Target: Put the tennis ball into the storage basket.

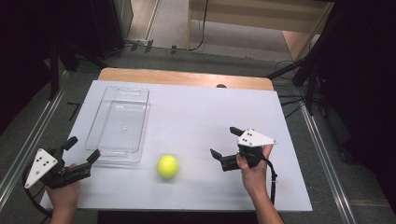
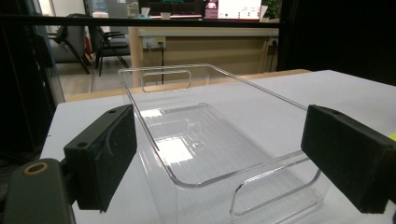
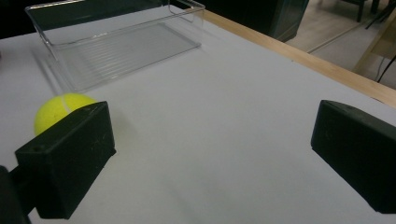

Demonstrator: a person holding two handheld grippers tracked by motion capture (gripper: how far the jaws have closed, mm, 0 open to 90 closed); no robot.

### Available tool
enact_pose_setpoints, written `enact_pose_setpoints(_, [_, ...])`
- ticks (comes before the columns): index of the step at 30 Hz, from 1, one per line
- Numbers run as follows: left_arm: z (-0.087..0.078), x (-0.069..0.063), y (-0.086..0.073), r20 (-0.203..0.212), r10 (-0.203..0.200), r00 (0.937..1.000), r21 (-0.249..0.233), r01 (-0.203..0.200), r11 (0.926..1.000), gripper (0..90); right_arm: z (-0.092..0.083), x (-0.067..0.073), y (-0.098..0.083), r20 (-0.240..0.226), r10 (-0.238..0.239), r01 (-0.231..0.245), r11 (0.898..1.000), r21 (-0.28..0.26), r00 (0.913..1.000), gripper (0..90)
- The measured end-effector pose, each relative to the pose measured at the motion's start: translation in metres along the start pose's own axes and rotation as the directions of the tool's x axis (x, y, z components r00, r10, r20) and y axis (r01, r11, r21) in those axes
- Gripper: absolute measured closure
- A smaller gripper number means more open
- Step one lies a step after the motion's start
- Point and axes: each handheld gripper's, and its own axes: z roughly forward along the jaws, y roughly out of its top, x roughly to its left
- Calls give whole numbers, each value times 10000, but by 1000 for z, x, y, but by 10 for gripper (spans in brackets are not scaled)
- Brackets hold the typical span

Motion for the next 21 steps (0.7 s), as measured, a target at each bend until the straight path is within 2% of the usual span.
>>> enact_pose_setpoints(21, [0, 0, 0, -1, -11, 10000, -3, 11, 10000, 111, 31, 16, 12, -951, -392, 453, 9970, 621, 9947, 0])
